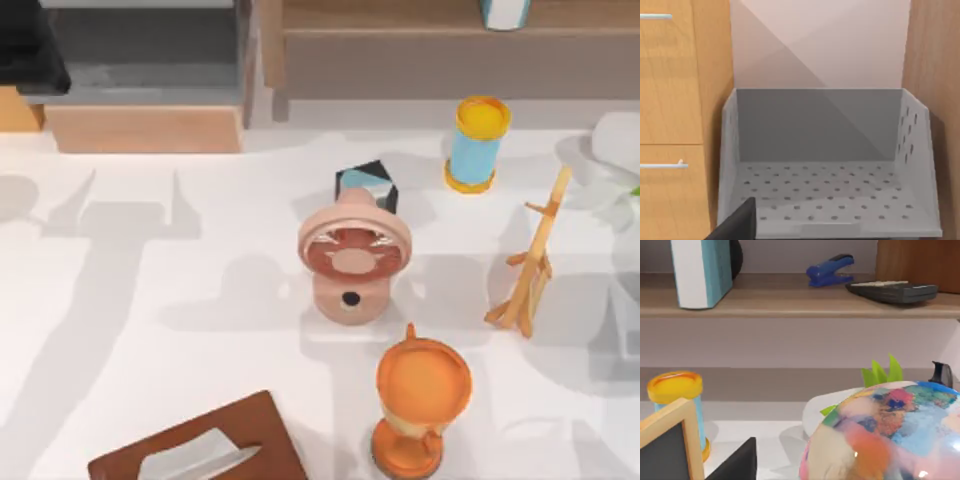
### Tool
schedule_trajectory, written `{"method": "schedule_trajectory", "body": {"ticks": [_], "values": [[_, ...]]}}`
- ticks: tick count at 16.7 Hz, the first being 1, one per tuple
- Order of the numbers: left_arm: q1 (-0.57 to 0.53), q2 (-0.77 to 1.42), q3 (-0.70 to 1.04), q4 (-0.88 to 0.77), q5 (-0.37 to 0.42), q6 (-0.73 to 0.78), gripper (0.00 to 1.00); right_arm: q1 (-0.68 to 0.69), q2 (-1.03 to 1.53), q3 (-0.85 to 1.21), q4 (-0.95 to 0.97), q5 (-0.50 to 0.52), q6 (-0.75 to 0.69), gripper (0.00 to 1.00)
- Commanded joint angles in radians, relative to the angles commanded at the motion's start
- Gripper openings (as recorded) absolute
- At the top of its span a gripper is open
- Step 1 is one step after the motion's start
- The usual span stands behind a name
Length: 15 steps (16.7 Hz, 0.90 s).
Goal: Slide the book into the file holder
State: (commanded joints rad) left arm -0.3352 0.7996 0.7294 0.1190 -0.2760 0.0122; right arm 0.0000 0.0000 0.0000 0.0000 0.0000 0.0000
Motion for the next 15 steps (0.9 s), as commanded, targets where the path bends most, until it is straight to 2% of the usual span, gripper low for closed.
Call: {"method": "schedule_trajectory", "body": {"ticks": [9,15], "values": [[-0.349,1.015,0.89,0.081,-0.319,0.005,1.0,0.0,0.0,0.0,0.0,0.0,0.0,1.0],[-0.501,1.597,1.436,0.119,-0.484,-0.001,1.0,0.0,0.0,0.0,0.0,0.0,0.0,1.0]]}}
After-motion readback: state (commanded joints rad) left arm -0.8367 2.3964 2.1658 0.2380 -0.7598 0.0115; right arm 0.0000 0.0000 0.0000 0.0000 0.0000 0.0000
